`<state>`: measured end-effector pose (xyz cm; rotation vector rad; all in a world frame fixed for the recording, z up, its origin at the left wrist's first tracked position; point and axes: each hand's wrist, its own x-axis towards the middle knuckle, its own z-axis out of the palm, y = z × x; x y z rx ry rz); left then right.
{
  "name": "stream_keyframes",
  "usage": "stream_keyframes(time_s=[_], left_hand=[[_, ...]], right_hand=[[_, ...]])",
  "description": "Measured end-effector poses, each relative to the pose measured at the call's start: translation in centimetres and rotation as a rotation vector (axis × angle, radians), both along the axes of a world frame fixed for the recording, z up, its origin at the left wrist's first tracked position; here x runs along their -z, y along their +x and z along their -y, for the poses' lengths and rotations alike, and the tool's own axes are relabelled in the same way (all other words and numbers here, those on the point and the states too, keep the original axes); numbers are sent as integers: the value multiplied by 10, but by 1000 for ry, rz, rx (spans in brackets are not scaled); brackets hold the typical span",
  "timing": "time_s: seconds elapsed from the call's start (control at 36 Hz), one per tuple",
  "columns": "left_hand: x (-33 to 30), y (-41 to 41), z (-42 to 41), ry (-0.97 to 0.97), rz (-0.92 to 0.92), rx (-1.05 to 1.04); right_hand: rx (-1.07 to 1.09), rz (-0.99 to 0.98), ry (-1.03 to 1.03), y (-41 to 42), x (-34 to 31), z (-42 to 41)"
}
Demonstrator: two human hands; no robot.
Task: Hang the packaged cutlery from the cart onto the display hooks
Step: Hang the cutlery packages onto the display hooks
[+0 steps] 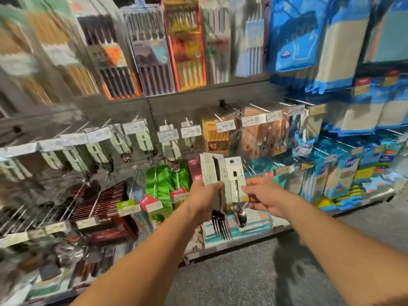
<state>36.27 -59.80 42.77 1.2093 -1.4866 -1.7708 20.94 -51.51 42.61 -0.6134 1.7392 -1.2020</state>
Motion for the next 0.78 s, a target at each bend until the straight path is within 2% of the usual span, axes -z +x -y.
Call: stream_keyframes(time_s=[0.17, 0.39, 0.78], left_hand=[[14, 31, 54, 13, 93, -152], [24, 43, 110, 59, 129, -232], [39, 16, 216, 85, 302, -264]], right_hand=[[-50, -52, 33, 12, 18, 55], [-101, -290, 55, -3, 50, 131], [-50, -73, 26, -39, 68, 271]])
